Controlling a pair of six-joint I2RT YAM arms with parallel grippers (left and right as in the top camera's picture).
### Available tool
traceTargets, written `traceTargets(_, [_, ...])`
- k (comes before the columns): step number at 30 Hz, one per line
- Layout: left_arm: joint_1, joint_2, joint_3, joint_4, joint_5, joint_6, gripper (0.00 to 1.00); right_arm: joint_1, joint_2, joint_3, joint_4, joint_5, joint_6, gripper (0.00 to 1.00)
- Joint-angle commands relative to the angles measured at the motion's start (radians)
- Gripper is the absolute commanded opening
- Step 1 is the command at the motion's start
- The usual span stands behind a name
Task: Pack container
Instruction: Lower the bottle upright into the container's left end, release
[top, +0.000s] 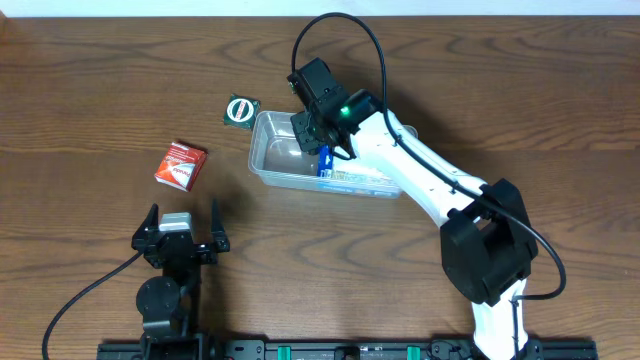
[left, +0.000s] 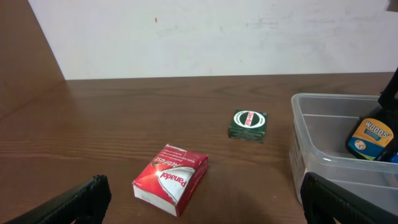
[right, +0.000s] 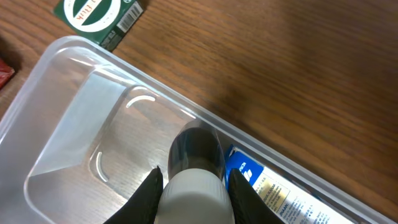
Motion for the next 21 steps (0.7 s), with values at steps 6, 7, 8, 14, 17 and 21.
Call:
traceTargets(6, [-0.004,0.0,-0.018,-0.037,-0.027,0.018,0.98,0.011,-0.004,0.019,-0.008,0.101,0.082,0.15])
traceTargets(7, [-0.004,0.0,-0.018,-0.037,-0.027,0.018,0.98,0.011,-0.004,0.019,-0.008,0.108,0.1,0.16])
traceTargets(8, [-0.004,0.0,-0.018,-0.037,-0.027,0.018,0.98,0.011,-0.004,0.019,-0.008,0.108,0.108,0.16])
traceTargets(14, [-0.004,0.0,-0.018,-0.037,-0.027,0.018,0.98,0.011,0.006,0.019,-0.002,0.113,0.155,0.22])
traceTargets(17, [-0.004,0.0,-0.018,-0.037,-0.027,0.018,0.98,0.011,0.019,0.019,-0.005,0.1,0.162,0.26])
traceTargets(21, [-0.004,0.0,-0.018,-0.037,-0.027,0.018,0.98,0.011,0.029,0.019,-0.005,0.079,0.162,0.28])
